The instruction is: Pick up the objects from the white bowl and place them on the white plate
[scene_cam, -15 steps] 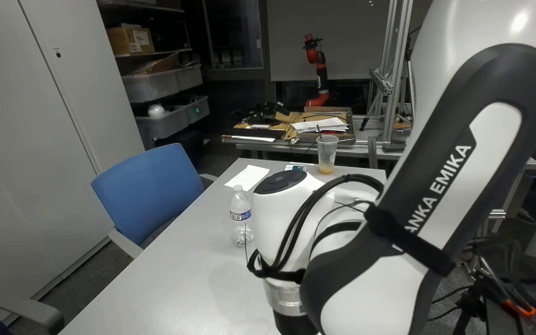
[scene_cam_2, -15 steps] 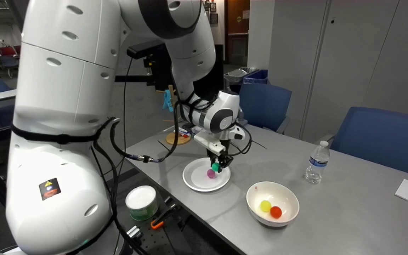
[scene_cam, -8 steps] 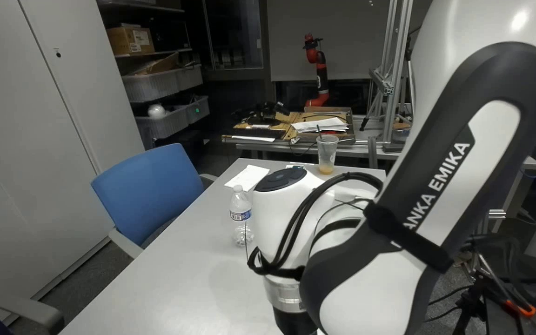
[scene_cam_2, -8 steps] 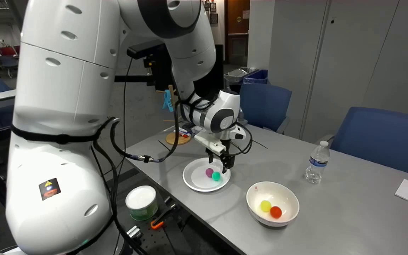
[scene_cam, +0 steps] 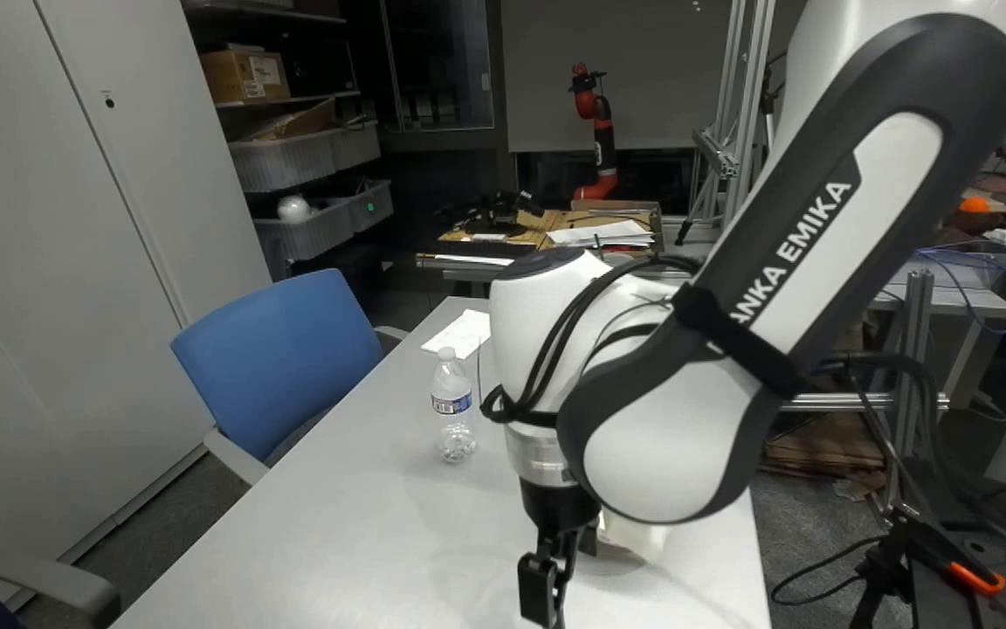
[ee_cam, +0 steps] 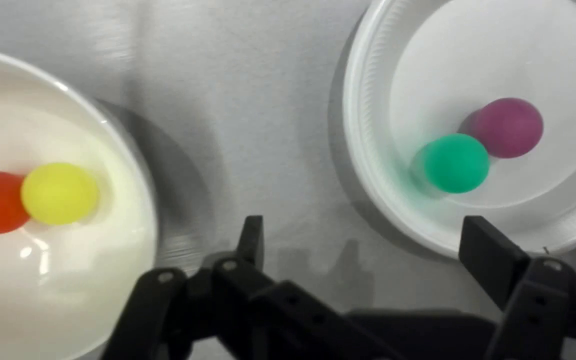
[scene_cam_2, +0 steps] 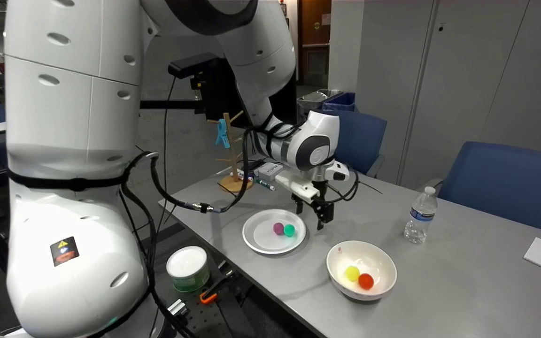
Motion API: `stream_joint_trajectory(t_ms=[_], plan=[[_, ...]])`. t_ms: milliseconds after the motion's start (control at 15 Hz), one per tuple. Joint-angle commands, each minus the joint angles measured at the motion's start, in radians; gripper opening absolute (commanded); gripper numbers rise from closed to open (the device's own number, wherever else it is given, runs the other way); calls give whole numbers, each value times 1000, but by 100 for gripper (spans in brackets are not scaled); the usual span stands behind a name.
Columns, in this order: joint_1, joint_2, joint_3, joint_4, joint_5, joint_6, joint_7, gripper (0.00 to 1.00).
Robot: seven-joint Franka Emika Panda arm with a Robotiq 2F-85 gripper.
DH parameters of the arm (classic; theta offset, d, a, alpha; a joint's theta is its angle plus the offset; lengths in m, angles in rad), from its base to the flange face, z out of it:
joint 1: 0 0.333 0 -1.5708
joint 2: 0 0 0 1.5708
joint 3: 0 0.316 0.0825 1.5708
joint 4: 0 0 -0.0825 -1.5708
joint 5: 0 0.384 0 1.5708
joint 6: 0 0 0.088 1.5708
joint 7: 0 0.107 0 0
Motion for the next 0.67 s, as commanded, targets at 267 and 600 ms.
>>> stream_joint_trajectory(t_ms=[267, 600], plan=[[-55, -84, -161, -47, -48, -14, 158, 100], [-95, -40, -196, -50, -3, -24, 260, 100]])
